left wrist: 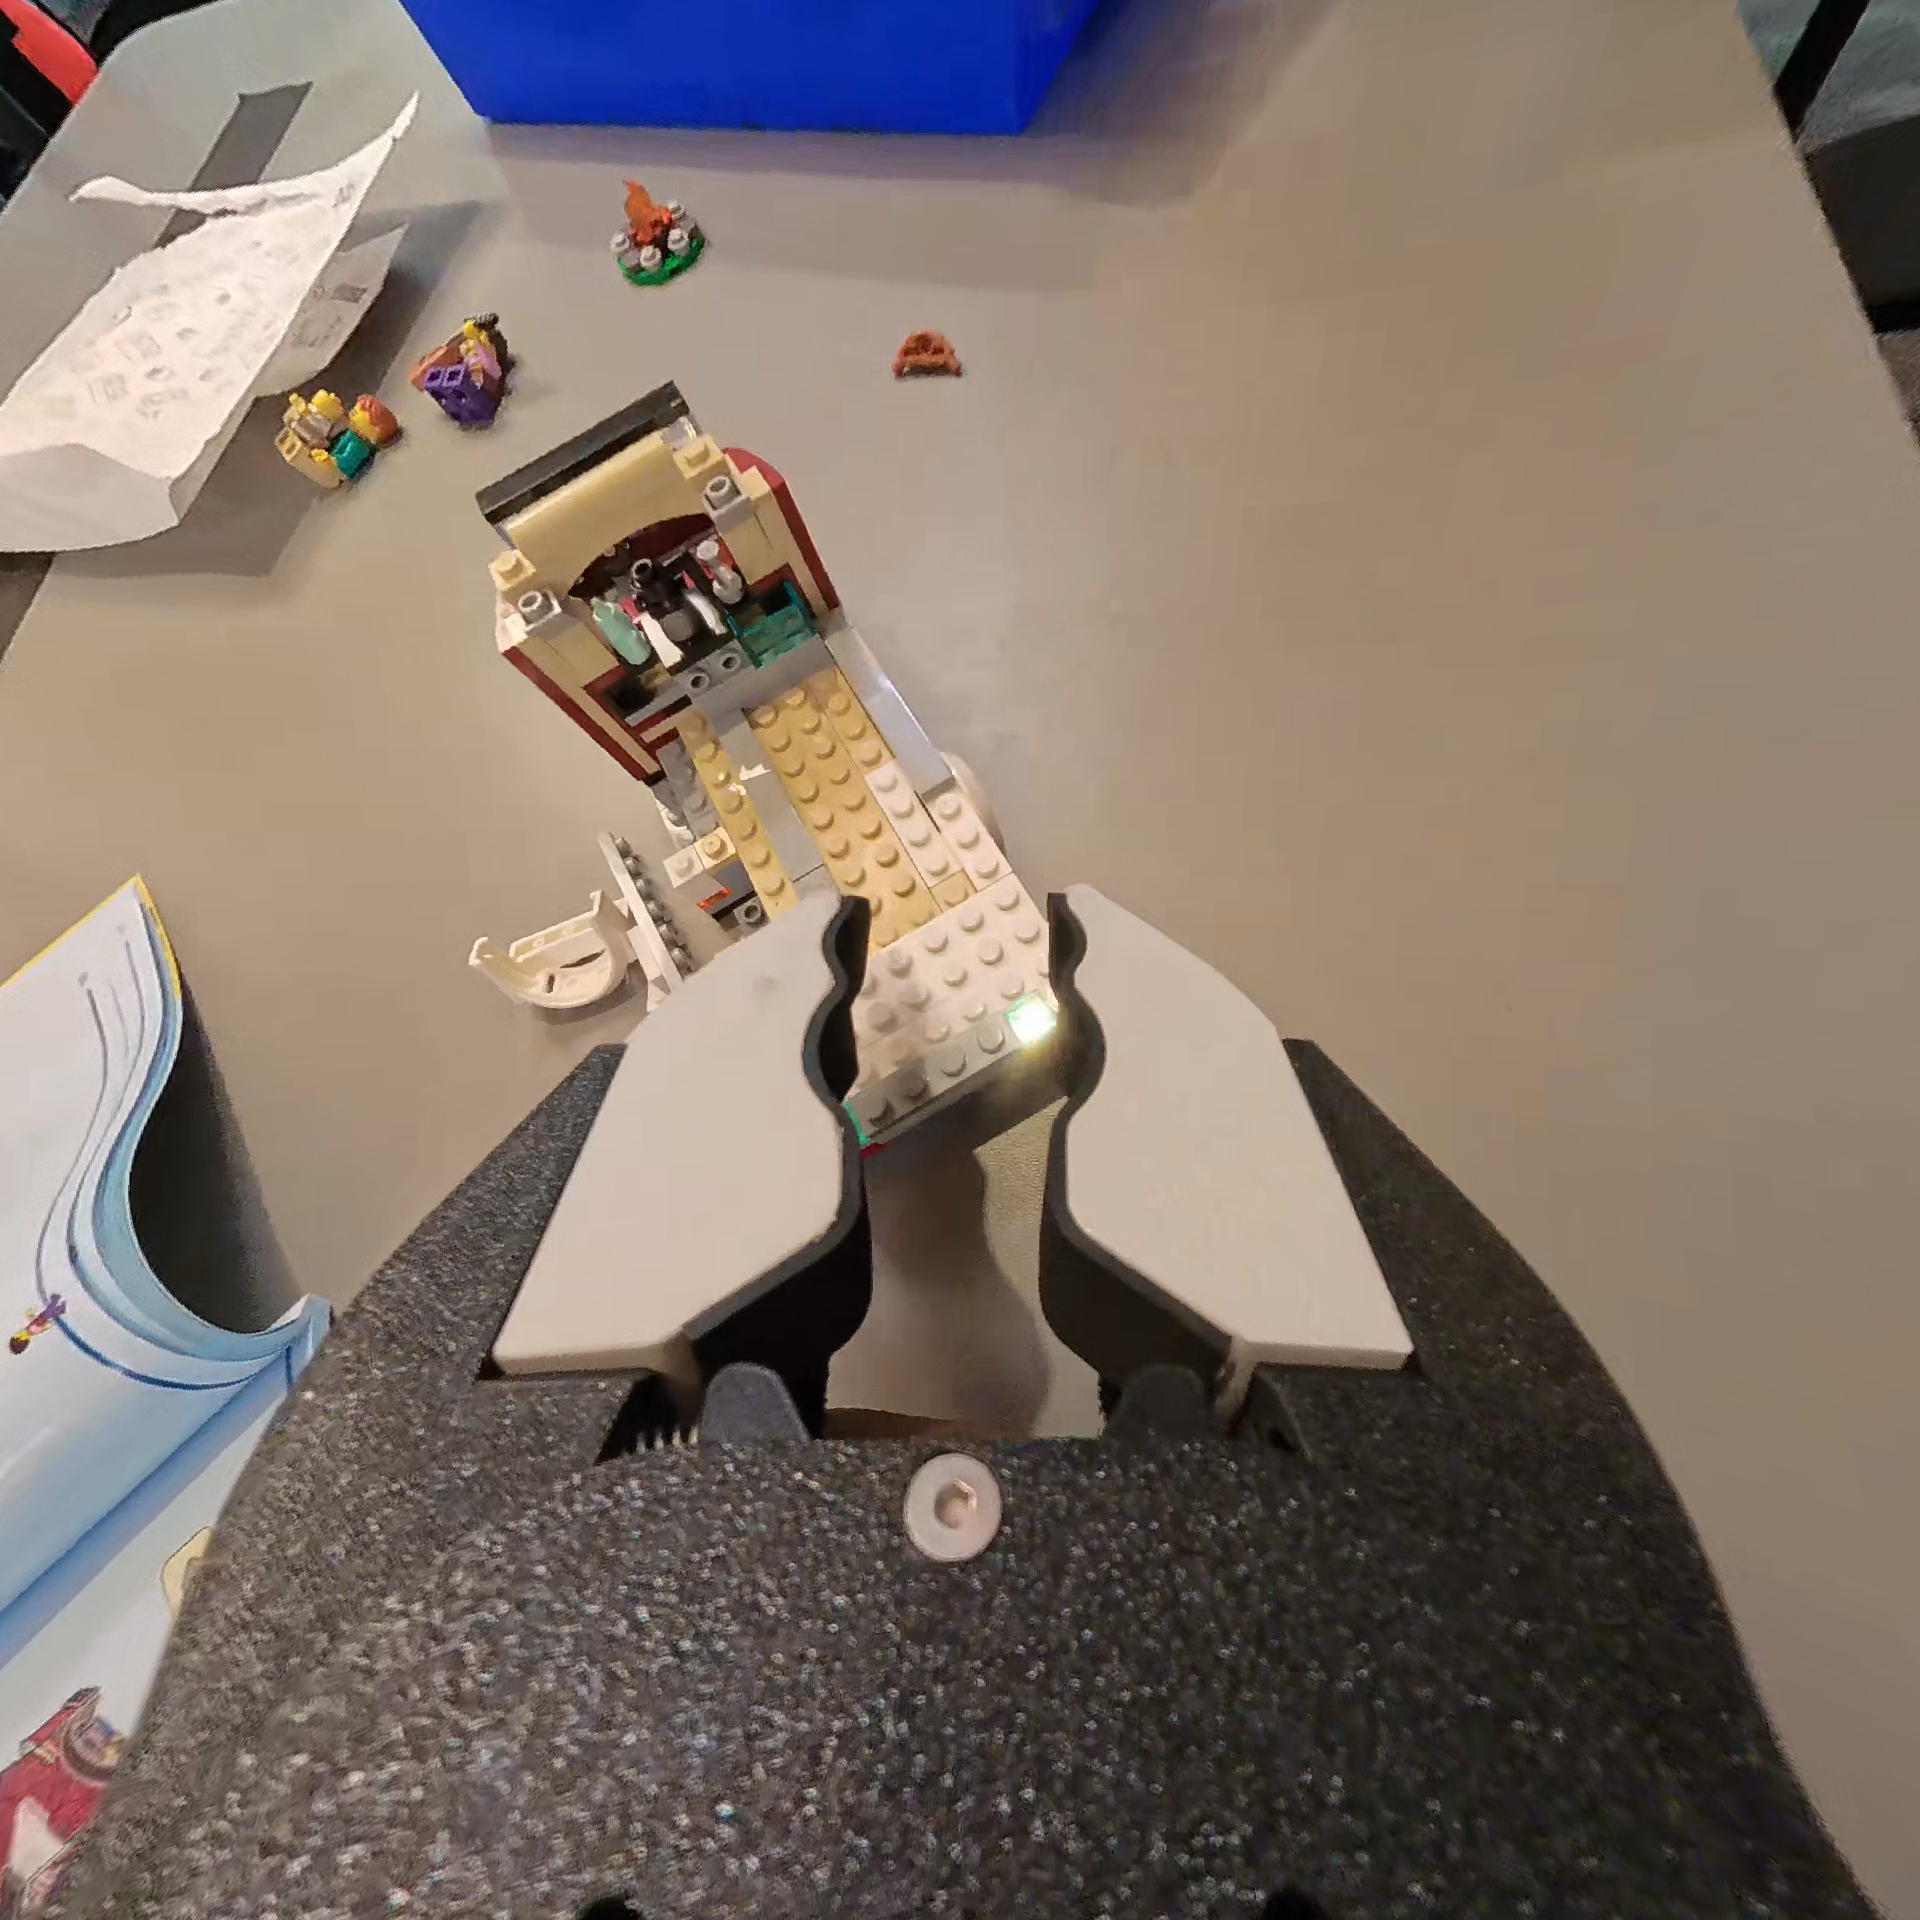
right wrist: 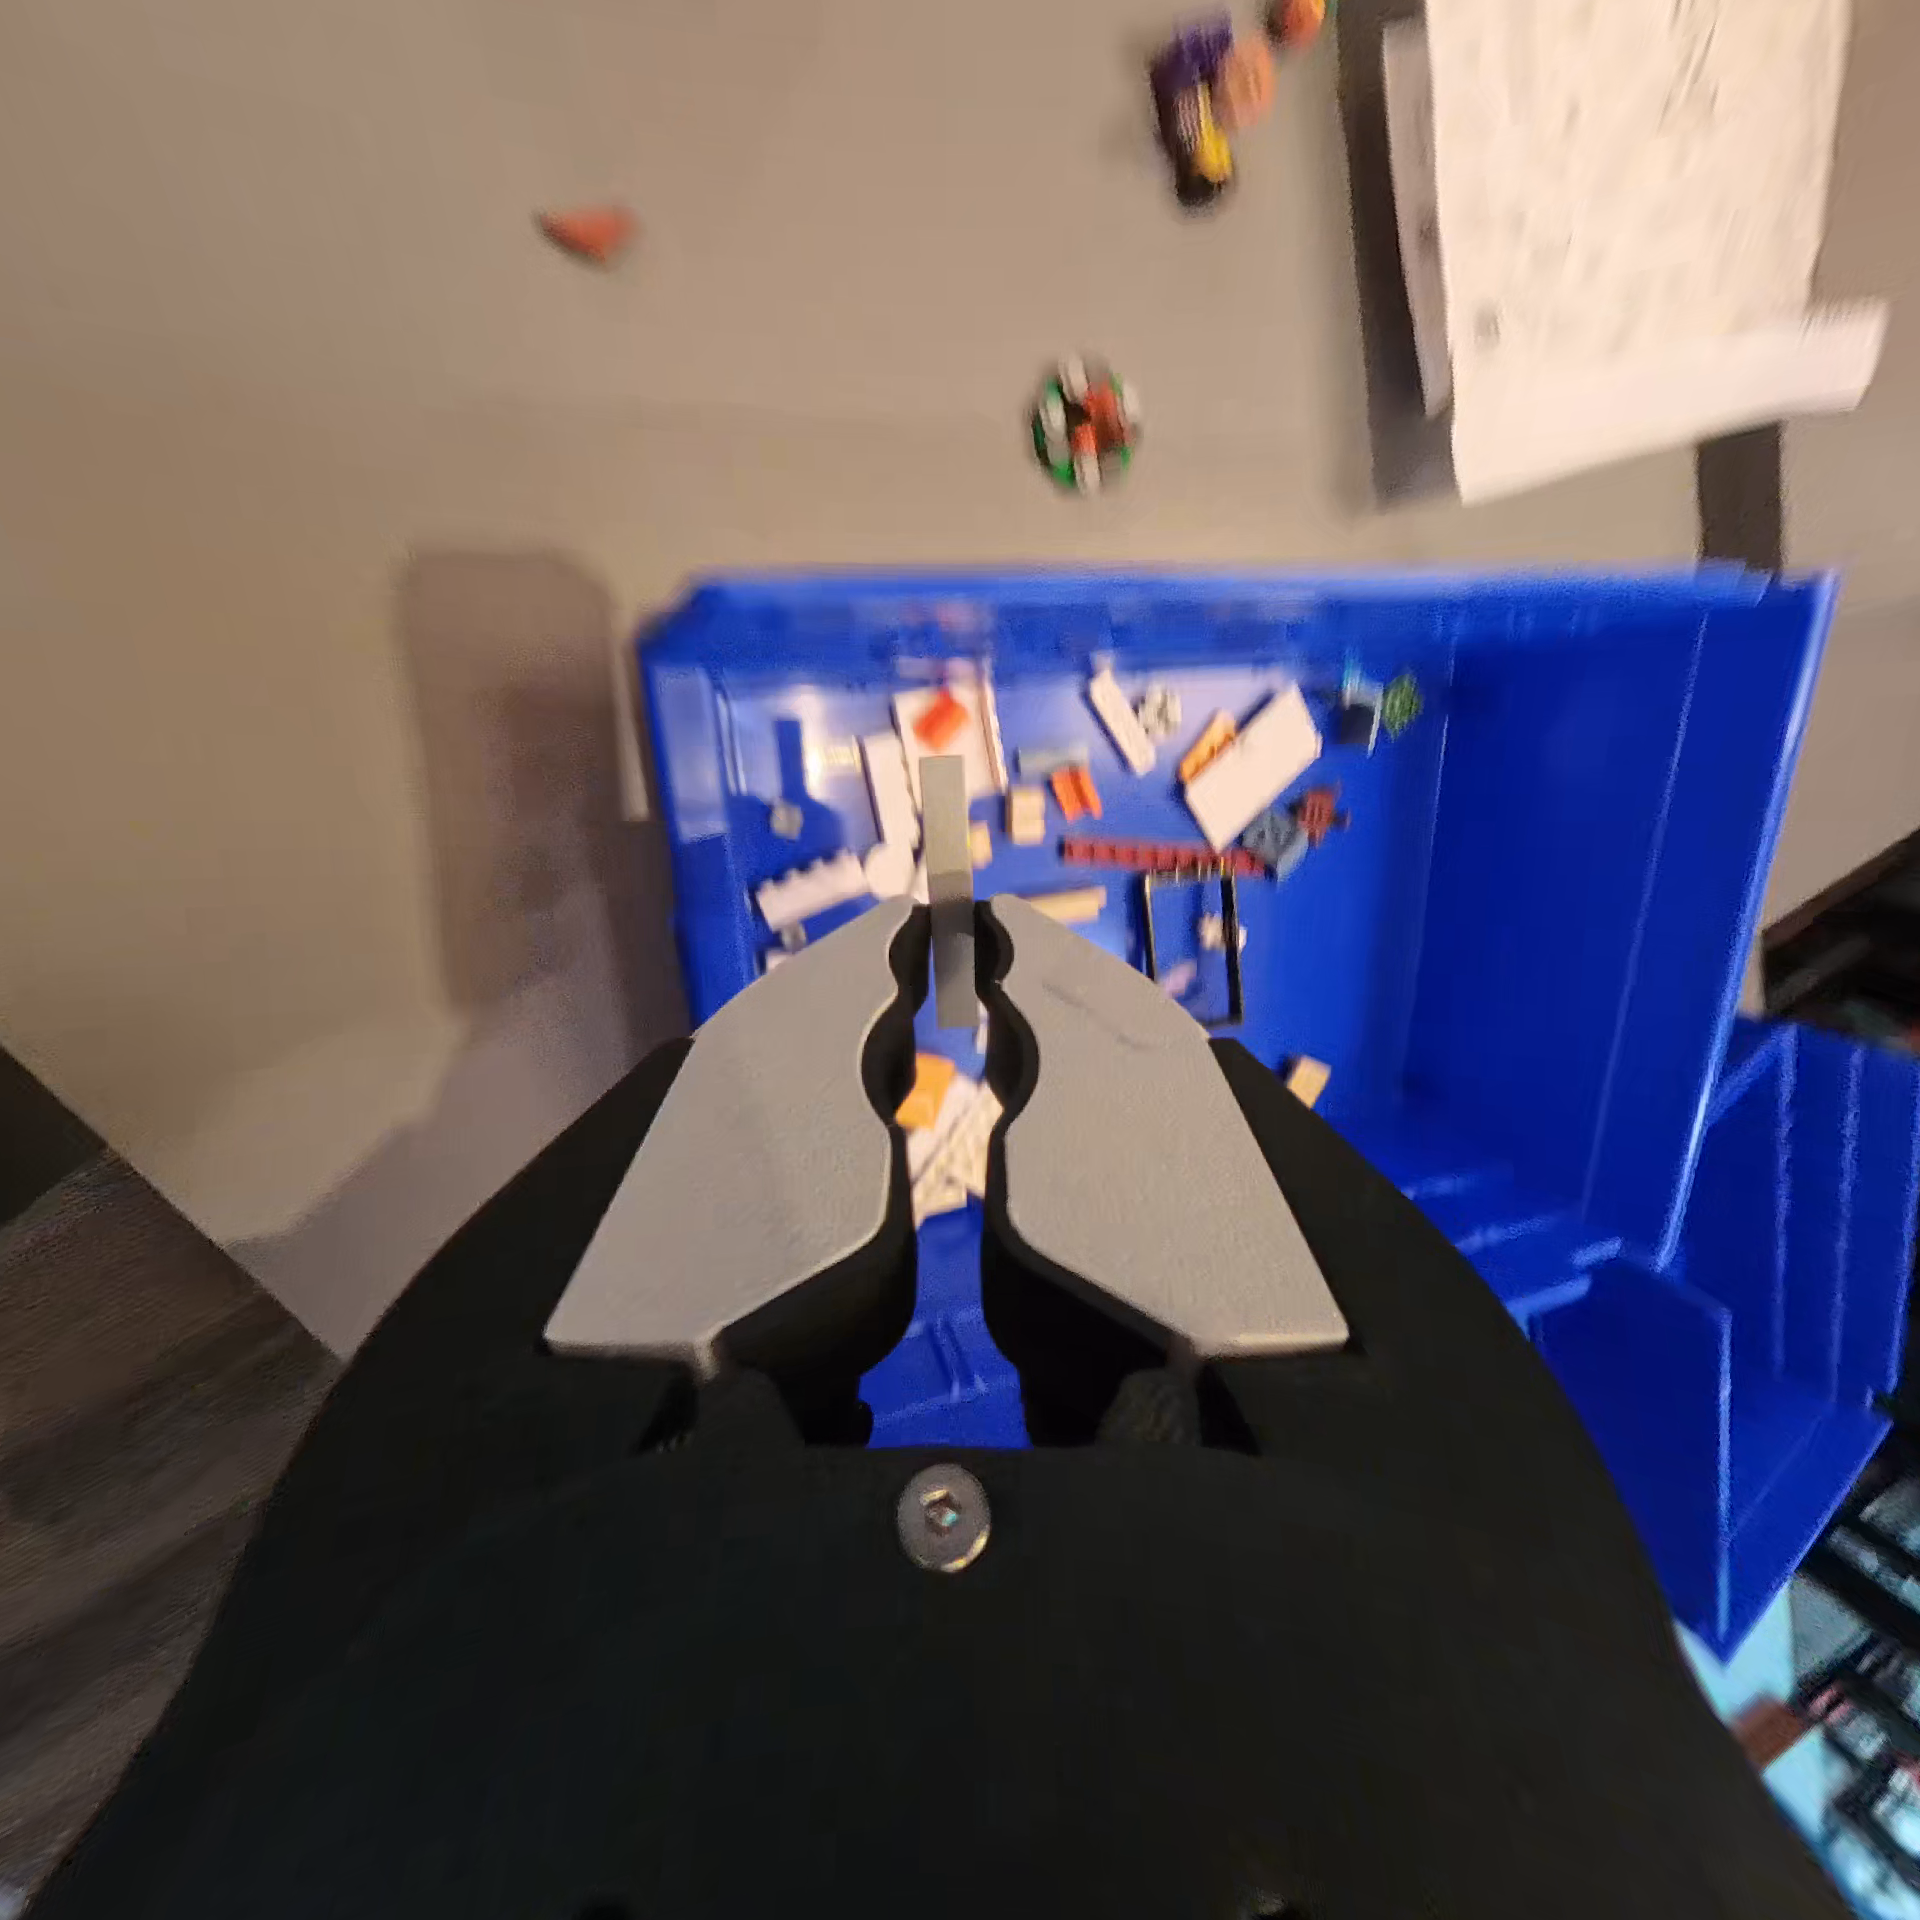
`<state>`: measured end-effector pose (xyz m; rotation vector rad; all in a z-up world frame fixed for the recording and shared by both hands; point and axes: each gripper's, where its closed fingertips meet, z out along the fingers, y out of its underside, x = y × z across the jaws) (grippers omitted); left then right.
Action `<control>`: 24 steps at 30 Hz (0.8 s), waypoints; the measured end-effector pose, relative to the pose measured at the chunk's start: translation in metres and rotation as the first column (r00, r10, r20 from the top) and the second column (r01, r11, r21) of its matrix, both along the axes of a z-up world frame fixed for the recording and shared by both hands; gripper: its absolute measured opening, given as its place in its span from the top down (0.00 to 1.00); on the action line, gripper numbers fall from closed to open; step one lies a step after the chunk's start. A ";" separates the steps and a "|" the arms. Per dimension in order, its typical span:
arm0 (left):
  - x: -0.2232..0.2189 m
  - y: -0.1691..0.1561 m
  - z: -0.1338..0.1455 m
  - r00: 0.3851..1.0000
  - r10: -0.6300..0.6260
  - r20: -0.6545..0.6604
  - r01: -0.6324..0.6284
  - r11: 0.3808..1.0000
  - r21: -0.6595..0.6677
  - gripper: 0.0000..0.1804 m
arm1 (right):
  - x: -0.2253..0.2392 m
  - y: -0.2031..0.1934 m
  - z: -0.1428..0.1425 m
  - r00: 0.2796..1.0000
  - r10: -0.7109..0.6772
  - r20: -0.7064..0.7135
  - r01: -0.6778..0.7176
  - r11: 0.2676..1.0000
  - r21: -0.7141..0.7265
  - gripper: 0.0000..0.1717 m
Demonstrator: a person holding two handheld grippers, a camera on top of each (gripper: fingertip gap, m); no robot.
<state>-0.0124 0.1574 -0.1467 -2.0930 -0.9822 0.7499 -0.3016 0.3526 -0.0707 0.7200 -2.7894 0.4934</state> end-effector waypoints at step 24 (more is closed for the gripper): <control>-0.021 0.007 -0.009 0.995 0.084 0.059 -0.082 0.996 -0.032 0.82 | 0.186 -0.124 -0.022 0.824 0.546 -0.151 -0.560 0.826 -0.069 0.90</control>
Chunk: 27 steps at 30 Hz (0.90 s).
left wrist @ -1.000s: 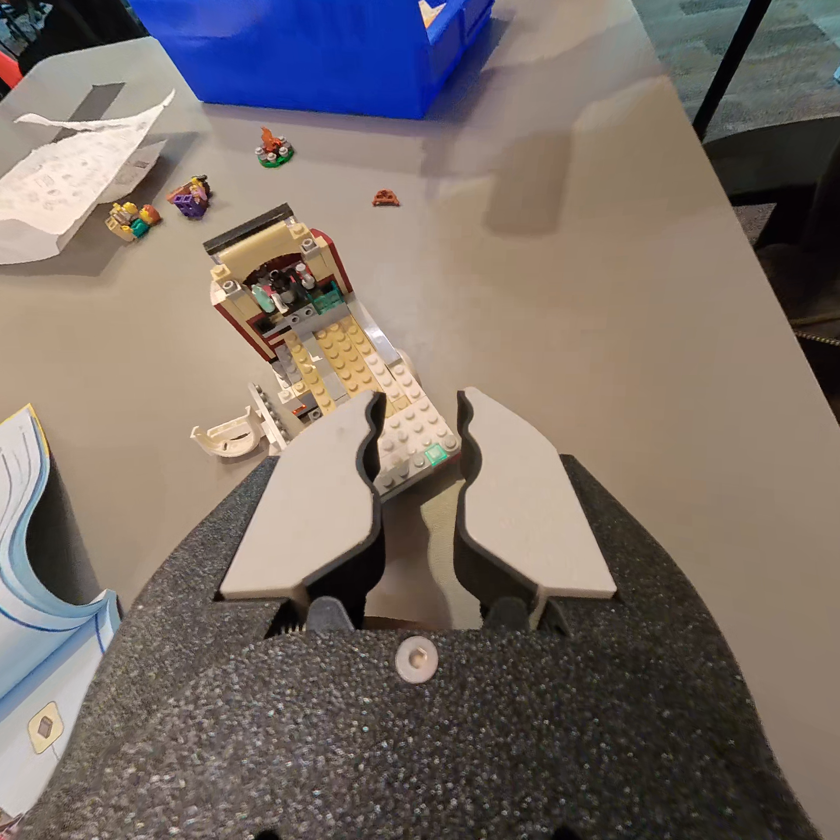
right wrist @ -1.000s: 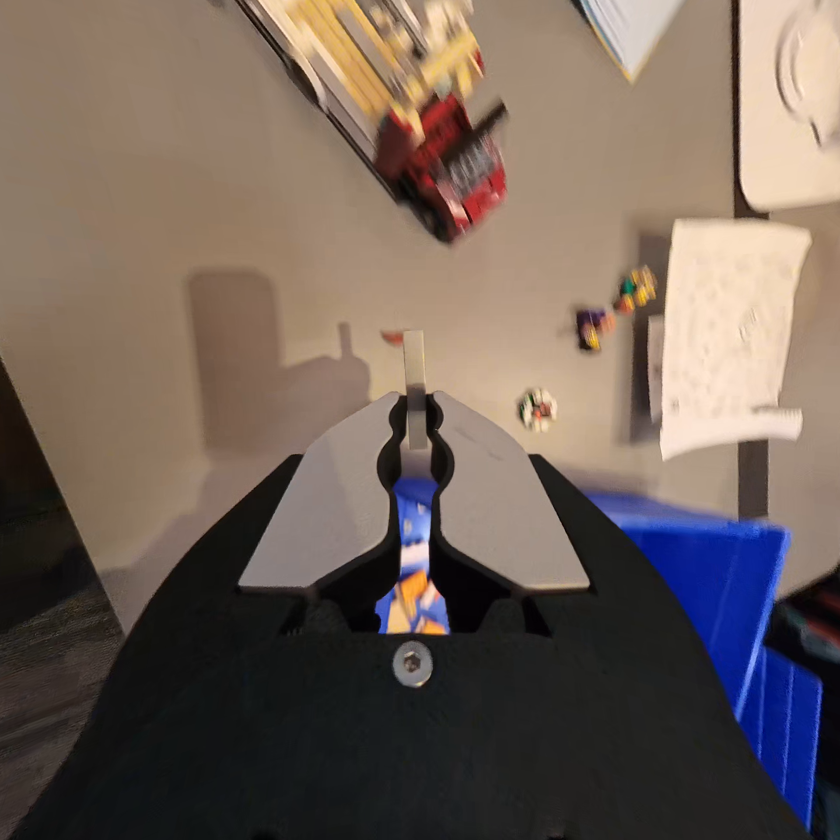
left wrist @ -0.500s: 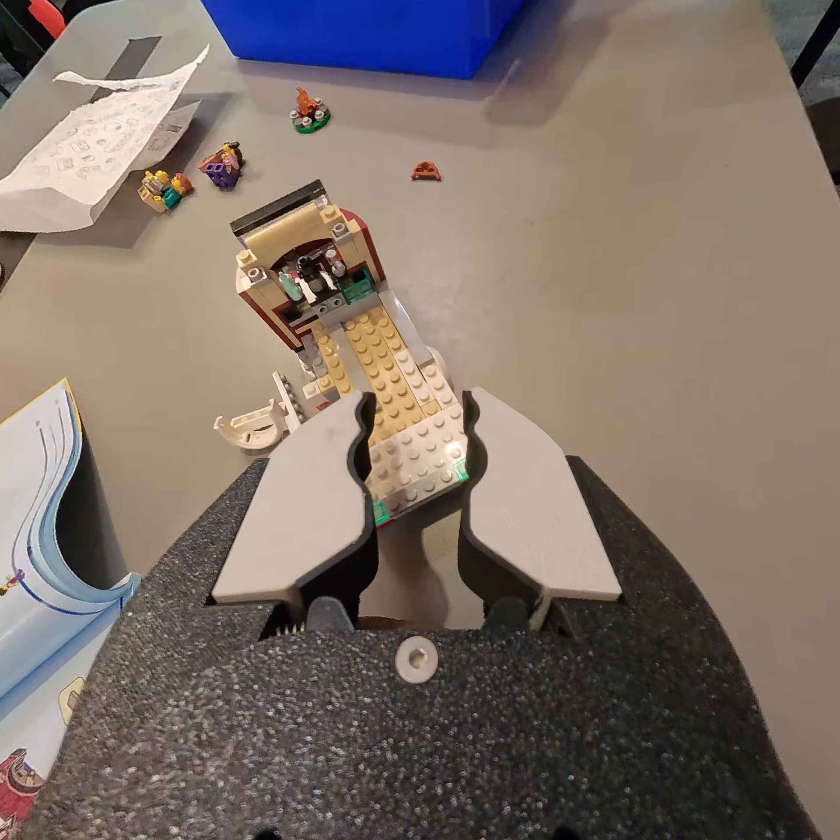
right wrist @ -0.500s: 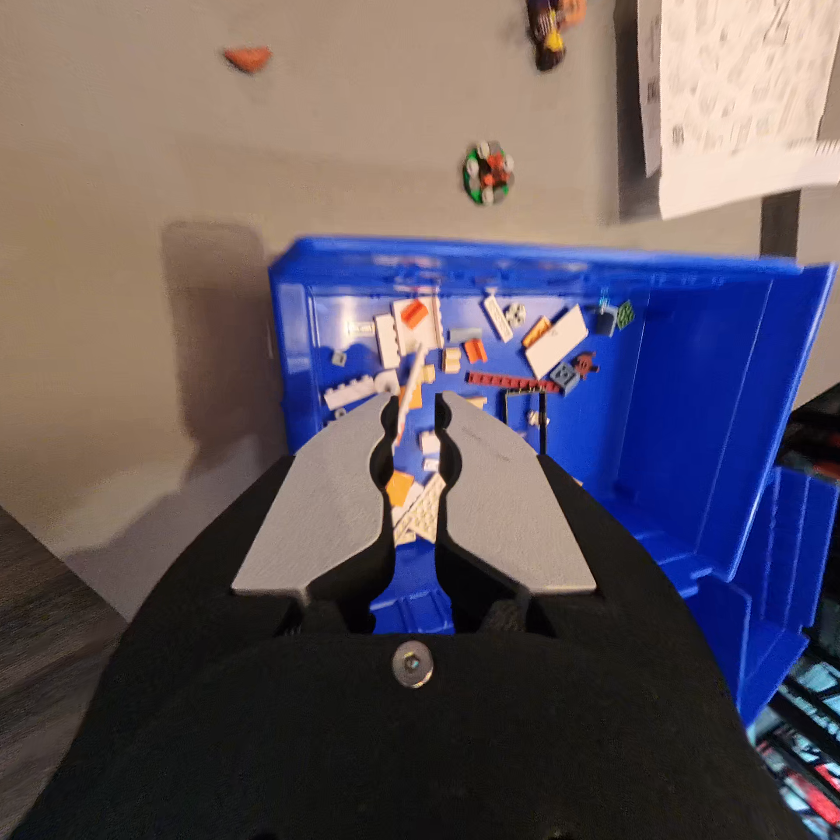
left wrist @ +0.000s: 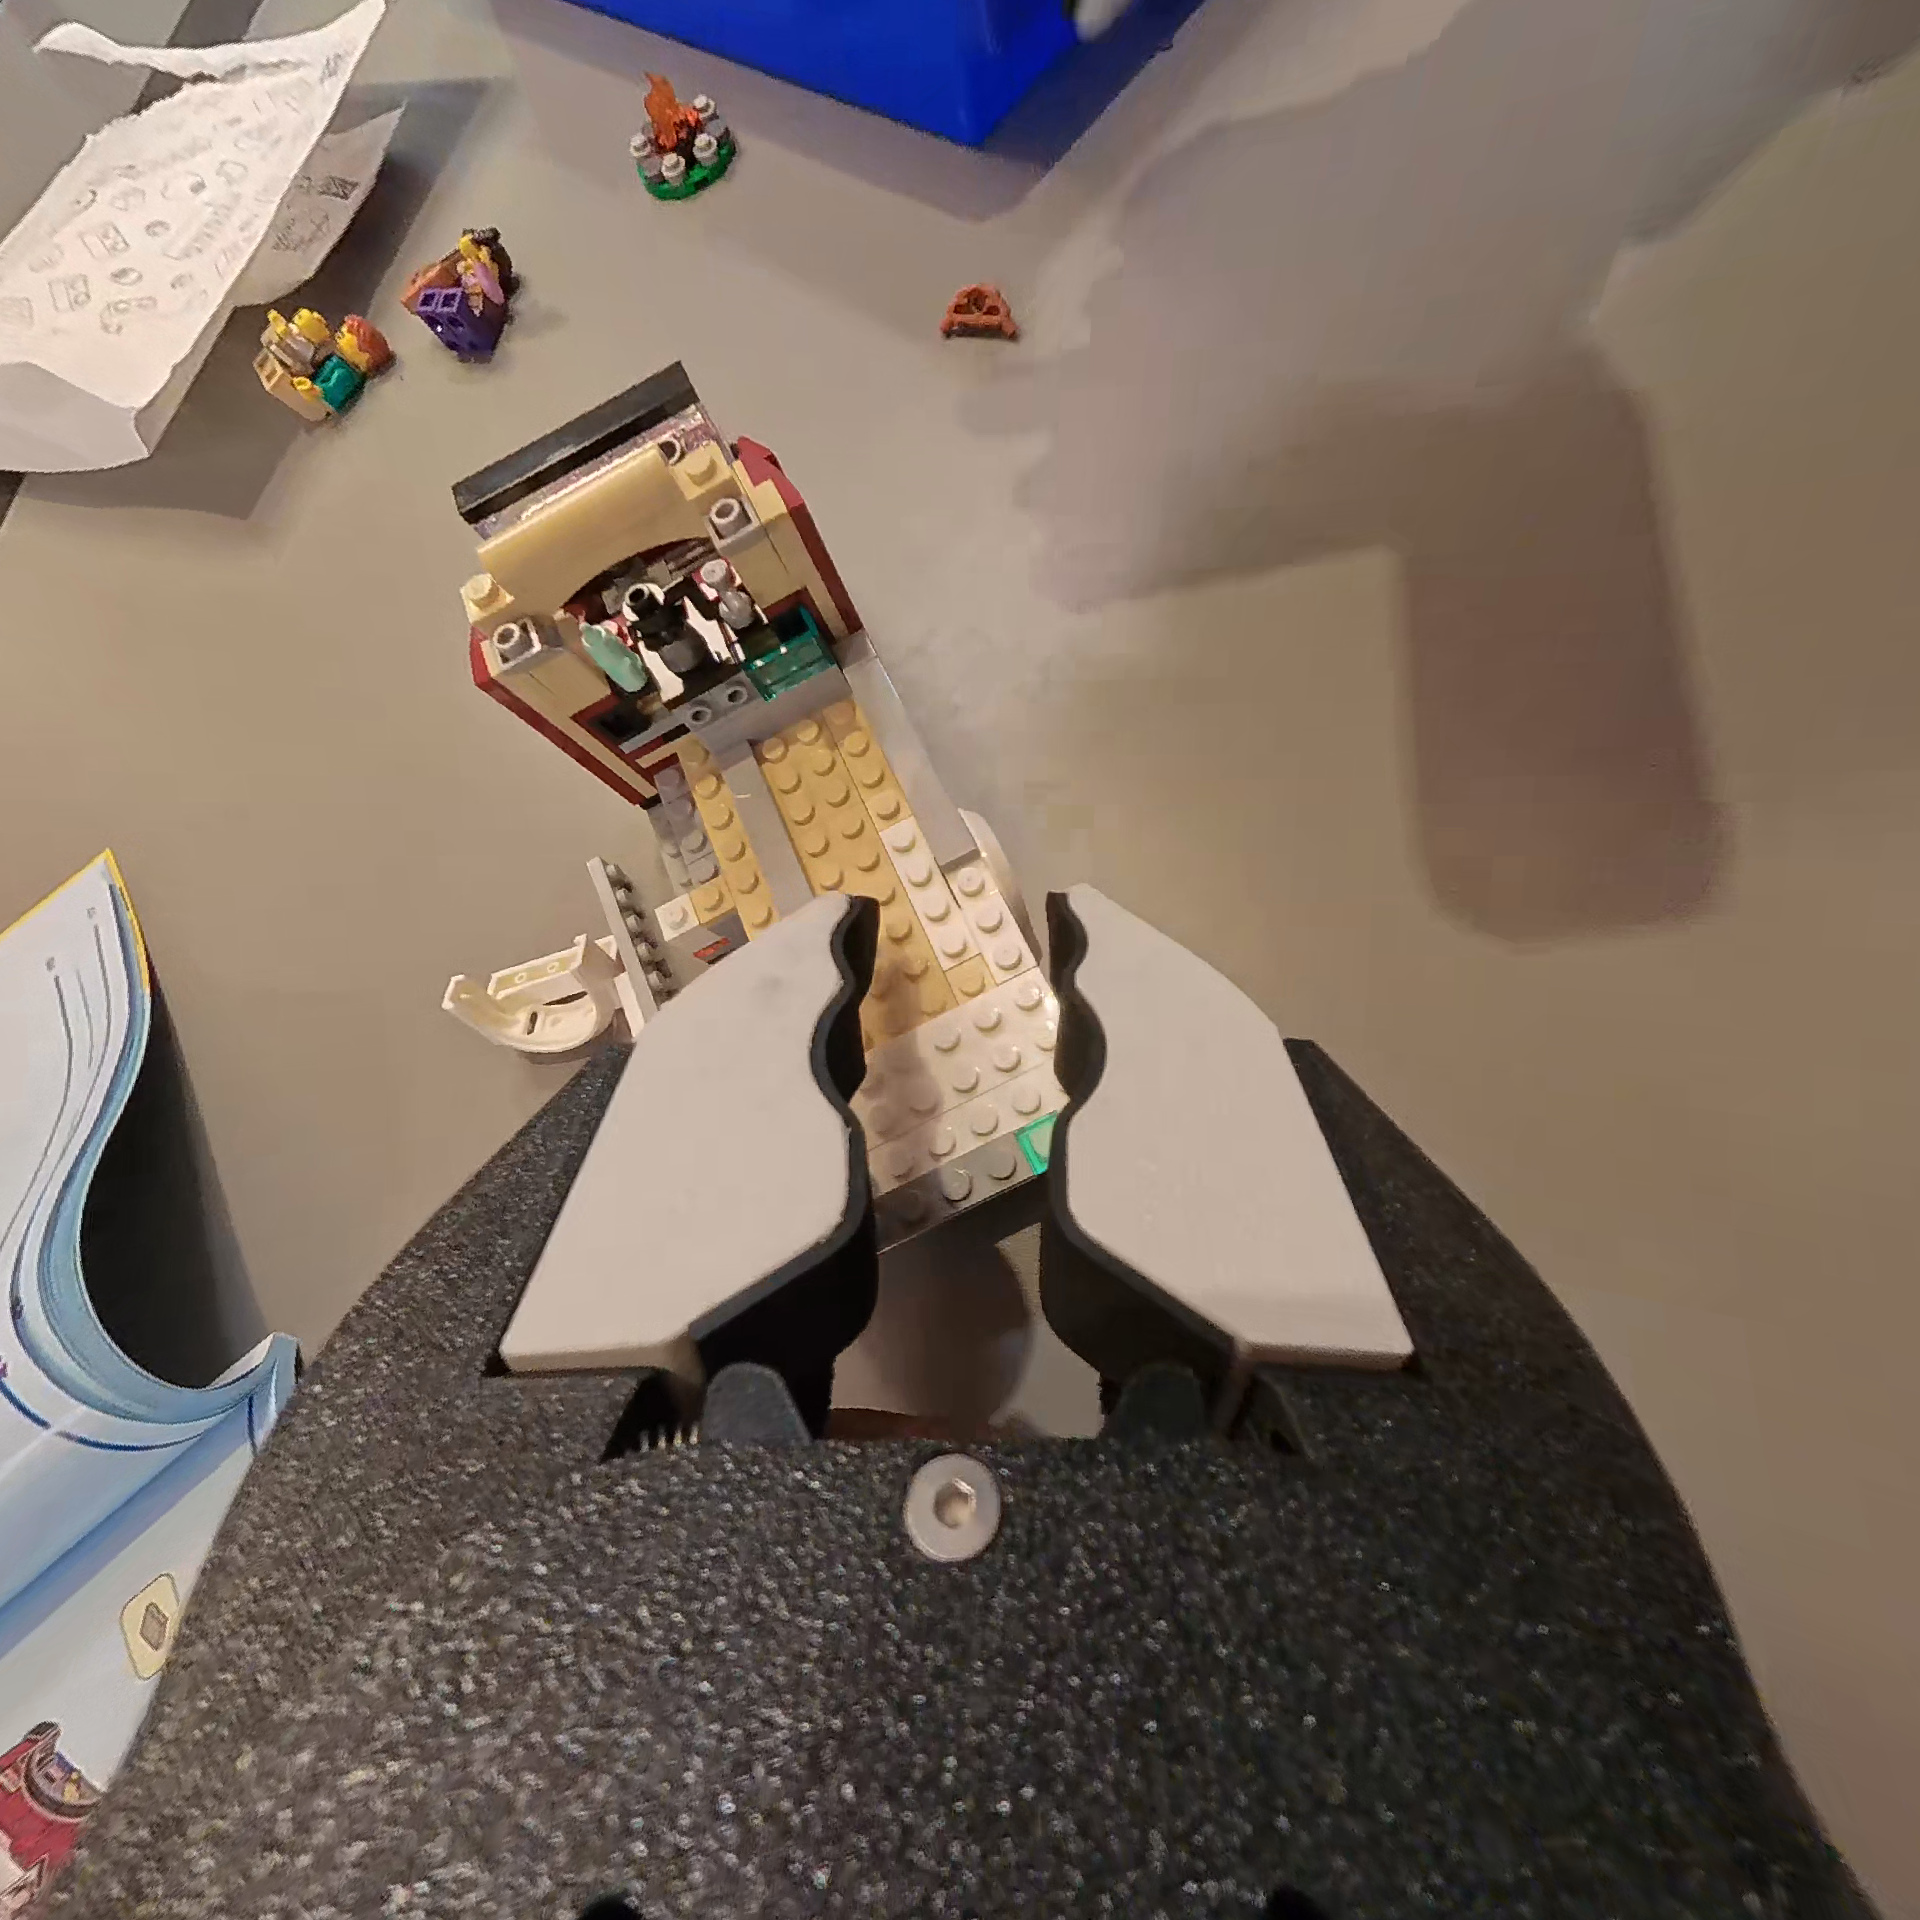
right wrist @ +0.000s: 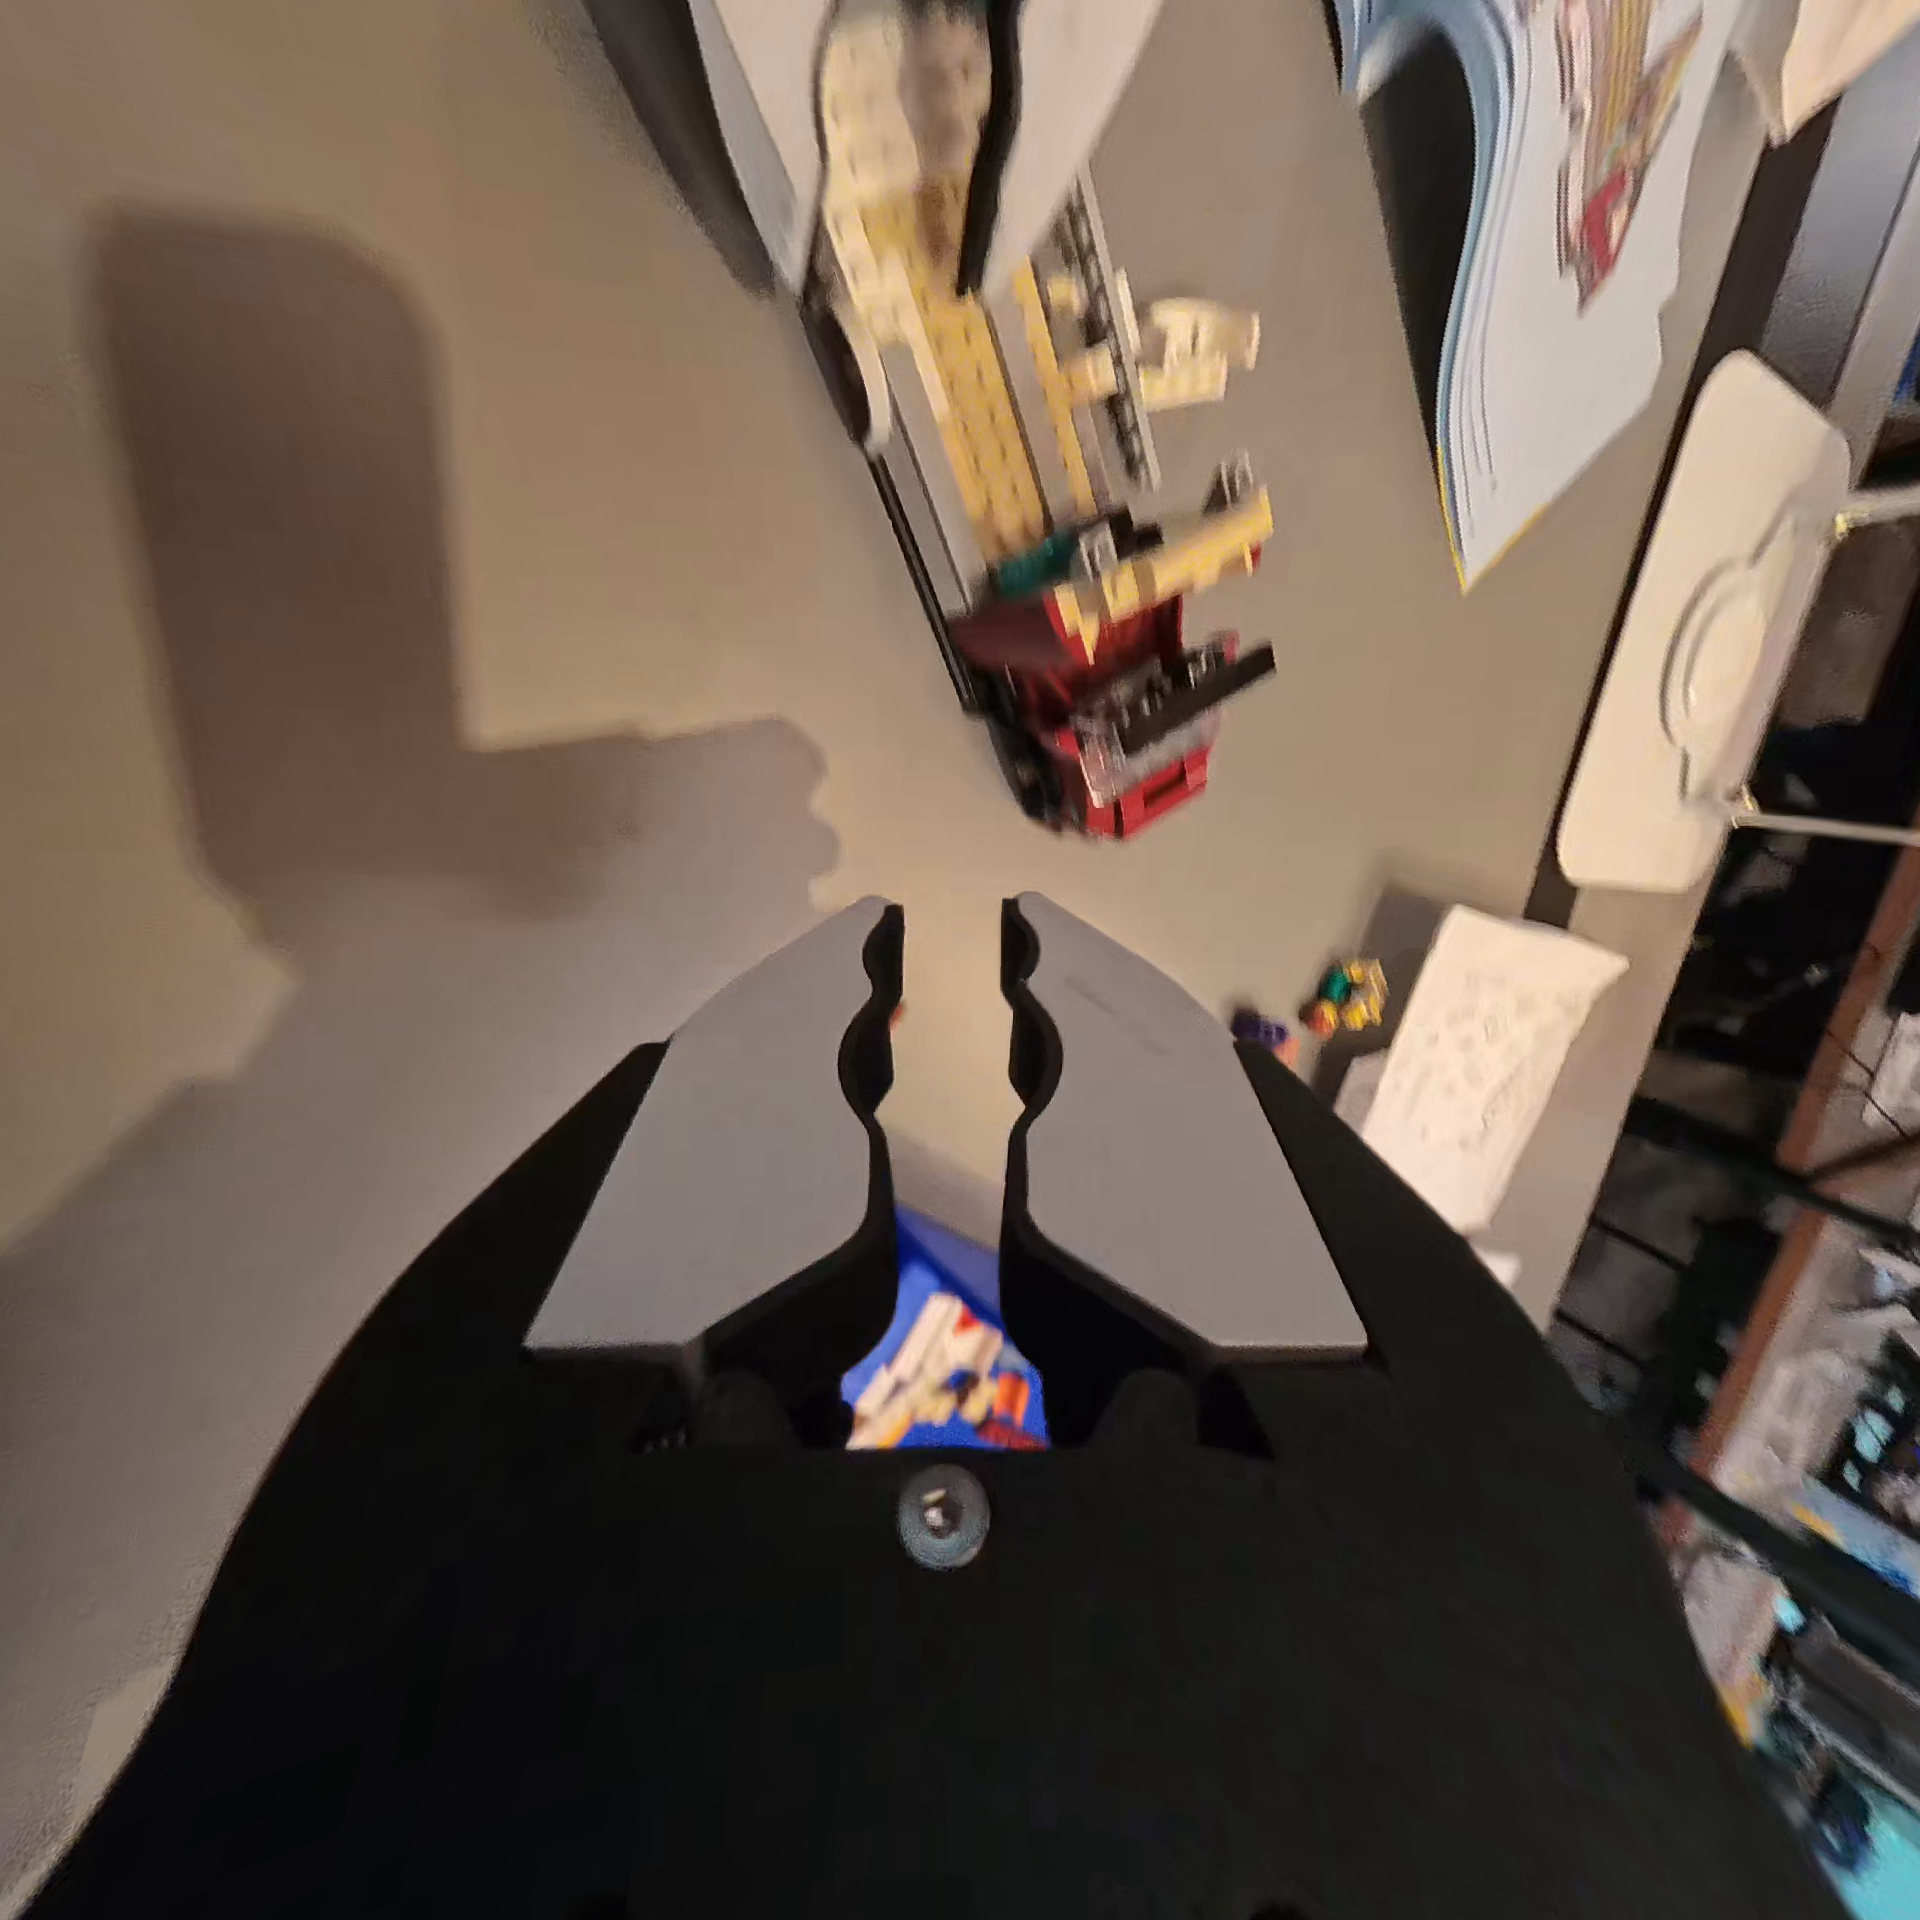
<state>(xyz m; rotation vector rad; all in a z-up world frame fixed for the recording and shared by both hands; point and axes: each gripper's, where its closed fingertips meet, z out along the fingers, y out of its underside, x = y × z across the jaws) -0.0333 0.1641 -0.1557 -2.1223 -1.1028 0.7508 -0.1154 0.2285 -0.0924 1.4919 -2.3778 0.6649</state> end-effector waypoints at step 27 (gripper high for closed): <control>0.002 -0.004 -0.001 1.000 0.000 0.006 0.000 0.998 -0.062 0.92 | 0.068 -0.069 -0.059 0.955 0.274 0.112 -0.291 0.939 0.182 0.93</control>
